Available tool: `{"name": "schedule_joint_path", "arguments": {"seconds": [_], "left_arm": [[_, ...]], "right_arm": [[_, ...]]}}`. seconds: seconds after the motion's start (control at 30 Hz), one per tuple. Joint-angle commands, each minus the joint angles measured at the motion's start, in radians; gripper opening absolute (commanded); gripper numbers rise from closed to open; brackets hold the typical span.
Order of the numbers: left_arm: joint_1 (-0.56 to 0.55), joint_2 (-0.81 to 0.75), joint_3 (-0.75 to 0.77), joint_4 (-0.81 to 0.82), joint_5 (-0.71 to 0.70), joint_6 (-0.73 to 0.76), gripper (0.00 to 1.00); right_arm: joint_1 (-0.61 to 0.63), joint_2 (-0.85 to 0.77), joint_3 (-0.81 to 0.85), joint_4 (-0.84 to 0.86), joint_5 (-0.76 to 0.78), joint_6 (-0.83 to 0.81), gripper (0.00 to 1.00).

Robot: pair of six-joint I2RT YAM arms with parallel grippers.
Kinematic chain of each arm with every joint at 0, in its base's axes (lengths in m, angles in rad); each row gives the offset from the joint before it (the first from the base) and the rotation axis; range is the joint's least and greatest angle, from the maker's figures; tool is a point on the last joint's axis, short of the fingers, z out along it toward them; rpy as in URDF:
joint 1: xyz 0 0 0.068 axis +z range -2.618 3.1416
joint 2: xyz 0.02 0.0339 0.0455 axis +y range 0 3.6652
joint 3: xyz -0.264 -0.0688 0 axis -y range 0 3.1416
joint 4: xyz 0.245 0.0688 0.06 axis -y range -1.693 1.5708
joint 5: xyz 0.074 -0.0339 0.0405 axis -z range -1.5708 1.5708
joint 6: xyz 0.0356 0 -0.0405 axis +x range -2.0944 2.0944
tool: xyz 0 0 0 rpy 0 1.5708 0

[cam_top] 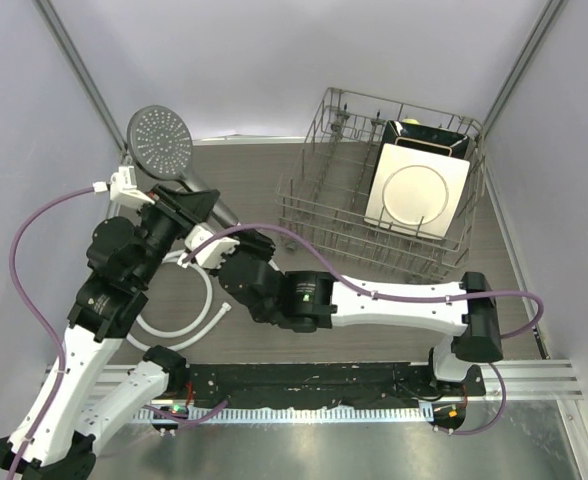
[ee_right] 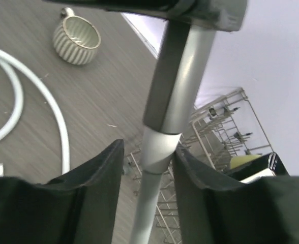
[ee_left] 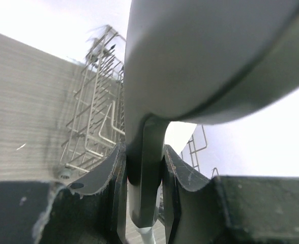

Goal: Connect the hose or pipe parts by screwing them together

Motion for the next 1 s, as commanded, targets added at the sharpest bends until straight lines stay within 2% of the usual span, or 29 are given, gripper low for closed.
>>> {"name": "schedule_joint_path", "arguments": {"seconds": [0.0,0.07,0.1,0.13,0.17,0.27,0.3,0.37,0.4,0.47,0.6,0.63,0.73,0.8,0.9,0.97], "left_arm": [[-0.001,-0.015,0.057,0.026,-0.019,-0.05,0.0],[0.001,-0.023,0.042,0.024,-0.013,-0.073,0.0],[-0.001,-0.026,0.037,0.023,-0.005,-0.078,0.0],[0.001,-0.029,0.03,0.023,0.002,-0.08,0.0],[-0.001,-0.031,0.026,0.02,0.022,-0.081,0.0],[-0.001,-0.05,-0.012,0.066,0.059,-0.044,0.0],[0.001,-0.061,-0.032,0.095,0.106,-0.021,0.0],[-0.001,-0.096,-0.098,0.206,0.166,0.011,0.0],[-0.001,-0.107,-0.11,0.216,0.192,0.011,0.0],[0.001,-0.127,-0.156,0.293,0.225,0.016,0.0],[0.001,-0.143,-0.234,0.446,0.317,0.003,0.0],[0.001,-0.136,-0.259,0.503,0.358,-0.004,0.0],[-0.001,-0.124,-0.297,0.595,0.412,-0.02,0.0],[0.001,-0.118,-0.317,0.642,0.437,-0.018,0.0],[-0.001,-0.101,-0.349,0.748,0.492,-0.014,0.0],[0.001,-0.086,-0.349,0.784,0.504,-0.02,0.0]], "right_arm": [[0.013,0.005,0.012,0.189,0.151,-0.167,0.34],[0.013,0.005,0.006,0.238,0.133,-0.176,0.22],[0.013,0.001,-0.004,0.242,0.11,-0.176,0.09],[0.013,-0.013,-0.014,0.262,0.084,-0.178,0.02],[0.007,-0.027,-0.031,0.272,0.053,-0.17,0.01],[-0.04,-0.111,-0.092,0.233,-0.187,-0.039,0.01],[-0.092,-0.137,-0.135,0.22,-0.382,-0.005,0.01],[-0.16,-0.225,-0.181,0.222,-0.613,0.125,0.01],[-0.227,-0.251,-0.236,0.223,-0.83,0.164,0.01],[-0.274,-0.304,-0.298,0.32,-0.956,0.245,0.01],[-0.39,-0.305,-0.313,0.329,-1.203,0.372,0.01],[-0.412,-0.303,-0.323,0.379,-1.326,0.414,0.01],[-0.5,-0.288,-0.347,0.507,-1.535,0.608,0.01],[-0.533,-0.271,-0.369,0.571,-1.614,0.741,0.01],[-0.59,-0.251,-0.422,0.767,-1.742,0.933,0.01],[-0.61,-0.239,-0.429,0.858,-1.792,0.994,0.01]]}}
